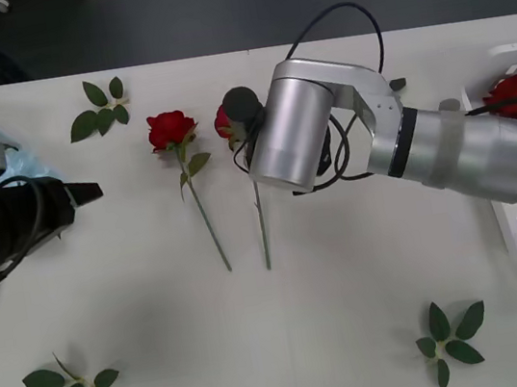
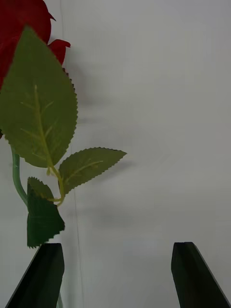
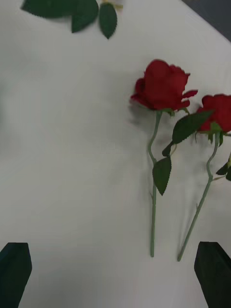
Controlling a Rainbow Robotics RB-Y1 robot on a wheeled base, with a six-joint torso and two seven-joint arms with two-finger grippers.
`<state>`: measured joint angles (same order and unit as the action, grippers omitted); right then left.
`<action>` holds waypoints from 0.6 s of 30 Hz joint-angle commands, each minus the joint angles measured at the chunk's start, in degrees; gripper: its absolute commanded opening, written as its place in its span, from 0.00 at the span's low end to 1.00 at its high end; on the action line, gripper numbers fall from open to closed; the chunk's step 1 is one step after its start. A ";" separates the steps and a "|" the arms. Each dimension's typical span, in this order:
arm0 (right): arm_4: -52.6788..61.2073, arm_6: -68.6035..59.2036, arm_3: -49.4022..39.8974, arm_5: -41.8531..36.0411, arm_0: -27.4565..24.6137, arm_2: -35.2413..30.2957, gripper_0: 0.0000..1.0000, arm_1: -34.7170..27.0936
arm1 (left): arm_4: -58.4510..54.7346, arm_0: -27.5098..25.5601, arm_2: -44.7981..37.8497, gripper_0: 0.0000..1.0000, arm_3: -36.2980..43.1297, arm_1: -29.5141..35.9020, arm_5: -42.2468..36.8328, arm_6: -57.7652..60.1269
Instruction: Put the red flowers into the right box and the blue flowers into the left box
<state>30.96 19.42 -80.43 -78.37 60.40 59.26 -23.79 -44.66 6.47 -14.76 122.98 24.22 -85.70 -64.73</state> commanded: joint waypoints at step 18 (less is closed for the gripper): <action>-1.69 -5.88 5.81 8.94 1.83 3.58 0.66 6.38 | 9.50 5.83 10.99 1.00 1.38 0.04 -0.08 12.26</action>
<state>29.32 14.66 -73.58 -71.54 60.40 63.50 -17.94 -36.01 11.56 -2.74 123.01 24.24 -85.70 -53.86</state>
